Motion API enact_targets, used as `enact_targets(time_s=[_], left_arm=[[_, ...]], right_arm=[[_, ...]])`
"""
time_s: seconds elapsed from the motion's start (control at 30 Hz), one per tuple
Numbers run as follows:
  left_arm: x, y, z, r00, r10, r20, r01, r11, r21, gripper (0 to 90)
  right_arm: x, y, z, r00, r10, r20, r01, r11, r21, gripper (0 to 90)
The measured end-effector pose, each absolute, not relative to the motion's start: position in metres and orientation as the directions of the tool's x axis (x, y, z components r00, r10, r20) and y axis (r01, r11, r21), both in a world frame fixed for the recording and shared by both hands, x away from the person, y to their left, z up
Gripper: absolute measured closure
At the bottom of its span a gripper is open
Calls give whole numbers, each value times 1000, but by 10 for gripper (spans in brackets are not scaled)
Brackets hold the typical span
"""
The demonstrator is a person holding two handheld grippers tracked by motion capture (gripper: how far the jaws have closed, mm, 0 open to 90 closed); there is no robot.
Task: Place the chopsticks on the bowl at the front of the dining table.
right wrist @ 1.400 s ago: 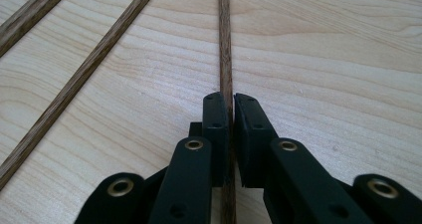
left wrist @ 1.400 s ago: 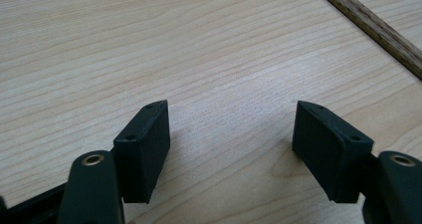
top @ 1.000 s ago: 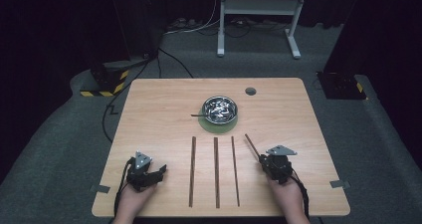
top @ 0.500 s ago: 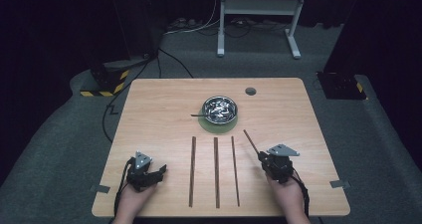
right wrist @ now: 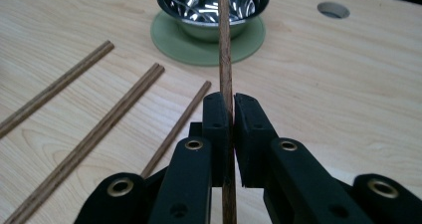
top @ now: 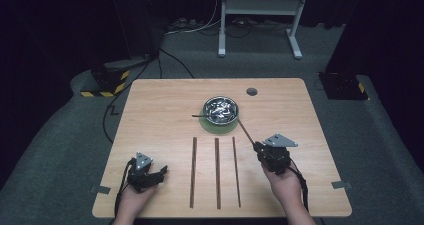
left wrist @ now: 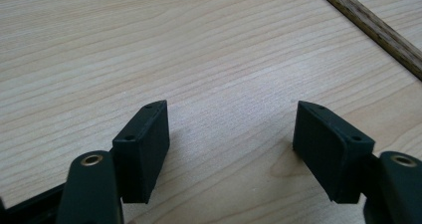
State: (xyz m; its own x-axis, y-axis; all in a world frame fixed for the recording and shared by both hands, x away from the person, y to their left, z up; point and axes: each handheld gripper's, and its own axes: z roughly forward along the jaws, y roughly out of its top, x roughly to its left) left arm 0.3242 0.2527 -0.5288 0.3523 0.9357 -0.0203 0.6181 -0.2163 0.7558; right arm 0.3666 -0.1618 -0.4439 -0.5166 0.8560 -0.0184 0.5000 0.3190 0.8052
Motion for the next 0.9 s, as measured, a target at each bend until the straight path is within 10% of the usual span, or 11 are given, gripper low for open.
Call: enact_targets(time_s=[0.9], left_arm=[[325, 254, -529, 363, 931, -24, 615, -220, 757, 302]], right_arm=[[410, -114, -408, -551, 834, -41, 485, 360, 797, 840]])
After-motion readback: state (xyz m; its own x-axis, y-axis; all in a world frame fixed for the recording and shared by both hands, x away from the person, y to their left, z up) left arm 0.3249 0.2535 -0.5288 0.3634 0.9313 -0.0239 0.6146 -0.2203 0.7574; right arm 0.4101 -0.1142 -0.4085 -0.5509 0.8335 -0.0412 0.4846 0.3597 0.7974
